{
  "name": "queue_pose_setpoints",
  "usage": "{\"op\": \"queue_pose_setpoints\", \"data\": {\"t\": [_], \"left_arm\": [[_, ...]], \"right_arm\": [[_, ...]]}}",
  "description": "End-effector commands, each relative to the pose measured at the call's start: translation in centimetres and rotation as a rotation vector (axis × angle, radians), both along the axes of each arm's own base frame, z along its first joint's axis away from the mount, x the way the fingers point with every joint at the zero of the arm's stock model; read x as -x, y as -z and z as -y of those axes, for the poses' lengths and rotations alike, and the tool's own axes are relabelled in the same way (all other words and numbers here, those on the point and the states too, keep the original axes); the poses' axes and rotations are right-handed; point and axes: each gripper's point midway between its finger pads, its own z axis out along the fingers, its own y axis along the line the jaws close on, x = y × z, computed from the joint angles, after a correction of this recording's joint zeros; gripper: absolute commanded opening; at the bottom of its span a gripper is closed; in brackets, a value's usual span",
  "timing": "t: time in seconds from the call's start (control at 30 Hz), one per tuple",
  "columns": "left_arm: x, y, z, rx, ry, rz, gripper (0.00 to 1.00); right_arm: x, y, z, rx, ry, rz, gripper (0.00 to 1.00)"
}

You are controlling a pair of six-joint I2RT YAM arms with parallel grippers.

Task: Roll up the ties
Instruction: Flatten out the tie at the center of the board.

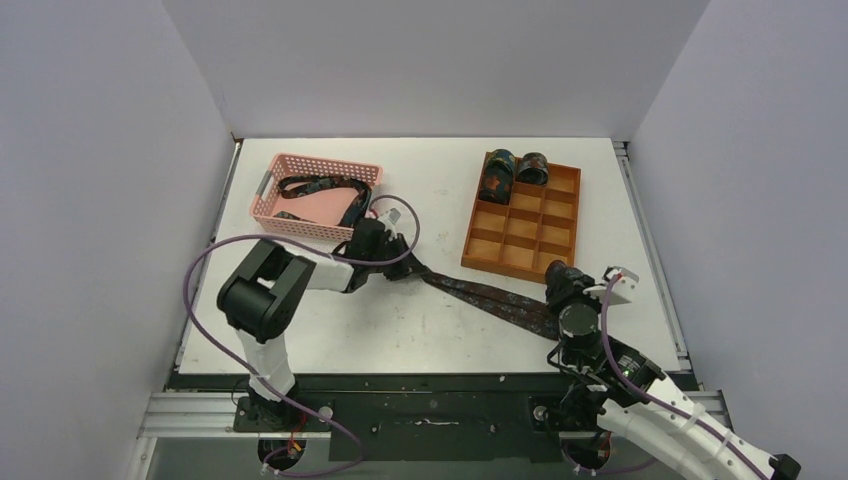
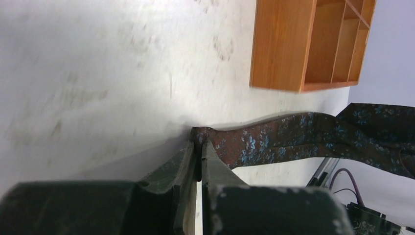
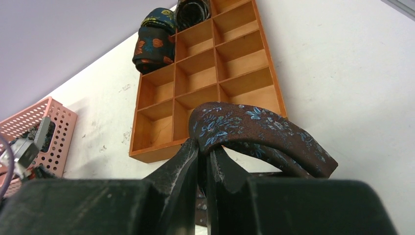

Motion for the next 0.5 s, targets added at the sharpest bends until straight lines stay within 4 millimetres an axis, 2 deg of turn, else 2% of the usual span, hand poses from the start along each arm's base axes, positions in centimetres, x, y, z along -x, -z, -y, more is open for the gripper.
{"op": "queue_pose_setpoints", "data": {"t": [0.0,0.13,0.27,0.47], "left_arm": [[1.3,-3.9,-2.0,0.033,-0.085,0.119,0.00],[4.2,-4.6,-5.1,-0.020,-0.207,0.183,0.00],[6.9,-4.4,-7.8,-0.082,-0.318,0.240,0.00],[9.1,-3.6,-11.9,-0.097,-0.474,0.274,0.00]], "right_arm": [[0.4,-1.5,0.6,-0.048,0.017,0.025,0.05],[0.8,-0.4,0.7,-0.050,0.015,0.007,0.05],[0.9,1.5,0.5,-0.039,0.004,-0.025,0.05],[0.7,1.8,1.2,-0.031,0.060,-0.033,0.05]]}}
